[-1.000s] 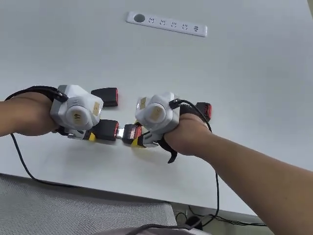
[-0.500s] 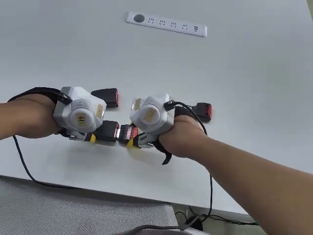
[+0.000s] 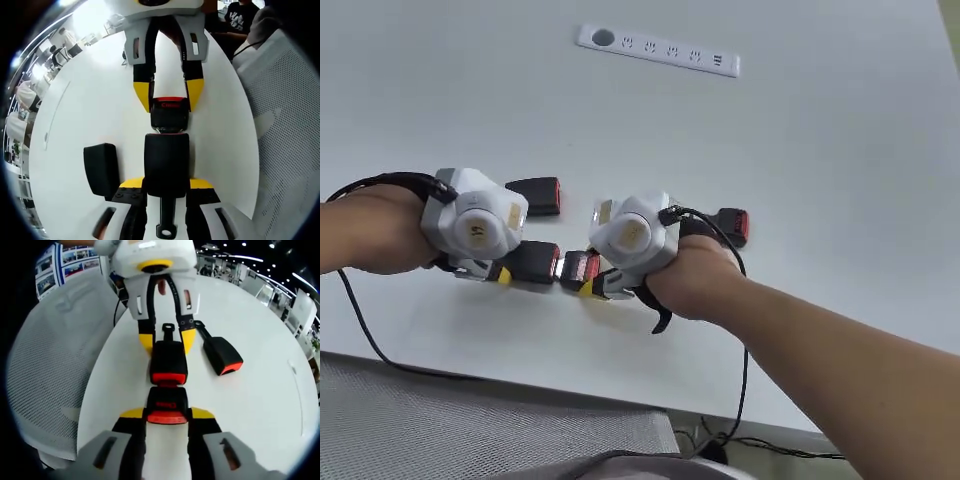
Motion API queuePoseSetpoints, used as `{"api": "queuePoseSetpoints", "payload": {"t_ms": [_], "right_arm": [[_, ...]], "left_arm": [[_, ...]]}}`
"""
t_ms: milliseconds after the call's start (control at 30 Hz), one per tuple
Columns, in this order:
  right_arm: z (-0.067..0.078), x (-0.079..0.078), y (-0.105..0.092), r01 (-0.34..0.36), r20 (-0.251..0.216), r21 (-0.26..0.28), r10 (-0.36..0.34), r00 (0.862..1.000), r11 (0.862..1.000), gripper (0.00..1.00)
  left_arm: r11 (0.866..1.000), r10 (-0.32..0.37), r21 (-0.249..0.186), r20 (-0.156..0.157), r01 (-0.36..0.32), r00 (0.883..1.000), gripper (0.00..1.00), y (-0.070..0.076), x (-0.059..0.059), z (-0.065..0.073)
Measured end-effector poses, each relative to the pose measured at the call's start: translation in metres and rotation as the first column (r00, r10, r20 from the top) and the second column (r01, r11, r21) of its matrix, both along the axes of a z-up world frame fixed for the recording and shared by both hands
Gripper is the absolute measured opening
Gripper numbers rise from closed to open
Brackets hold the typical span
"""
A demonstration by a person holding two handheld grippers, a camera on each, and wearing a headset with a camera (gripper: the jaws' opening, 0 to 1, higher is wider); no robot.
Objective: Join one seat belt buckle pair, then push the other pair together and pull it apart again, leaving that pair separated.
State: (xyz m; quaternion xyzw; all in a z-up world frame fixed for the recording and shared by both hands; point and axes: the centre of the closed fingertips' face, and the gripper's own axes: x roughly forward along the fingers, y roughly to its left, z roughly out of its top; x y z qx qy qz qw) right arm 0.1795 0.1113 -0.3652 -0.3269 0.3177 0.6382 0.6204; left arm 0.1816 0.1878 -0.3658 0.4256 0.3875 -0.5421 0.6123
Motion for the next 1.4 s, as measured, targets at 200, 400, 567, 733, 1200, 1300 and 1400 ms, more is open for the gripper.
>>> {"api": "queuePoseSetpoints", "payload": {"t_ms": [200, 400, 567, 733, 1200, 1300, 1400], "right_arm": [[-0.001, 0.001, 0.000, -0.007, 0.006, -0.004, 0.007, 1.000, 1.000, 0.29], [-0.001, 0.001, 0.000, -0.007, 0.005, -0.004, 0.007, 1.000, 1.000, 0.30], [-0.001, 0.001, 0.000, -0.006, 0.005, -0.003, 0.006, 1.000, 1.000, 0.30], [-0.002, 0.002, 0.001, 0.008, -0.009, -0.004, -0.008, 1.000, 1.000, 0.31], [-0.001, 0.003, 0.000, 0.025, -0.015, 0.001, -0.025, 1.000, 1.000, 0.34], [0.003, 0.003, 0.000, 0.032, -0.018, 0.008, -0.032, 0.999, 0.999, 0.34], [0.009, 0.002, -0.001, 0.030, -0.022, 0.015, -0.029, 0.999, 0.999, 0.35]], "left_arm": [[1.000, 0.001, -0.005, -0.001, -0.001, 1.000, 0.28, 0.002, 0.003, -0.004], [1.000, -0.002, -0.006, -0.003, 0.002, 1.000, 0.28, 0.002, 0.004, -0.006], [1.000, -0.007, 0.003, -0.005, 0.007, 1.000, 0.29, 0.002, 0.004, -0.007], [1.000, 0.002, -0.003, -0.001, -0.002, 1.000, 0.29, 0.001, 0.005, -0.008], [1.000, -0.007, 0.018, 0.020, 0.006, 1.000, 0.32, 0.001, 0.005, -0.008], [1.000, 0.017, 0.014, 0.009, -0.017, 1.000, 0.32, -0.001, 0.004, -0.004], [1.000, 0.028, -0.003, 0.008, -0.028, 1.000, 0.32, -0.003, 0.003, 0.004]]}}
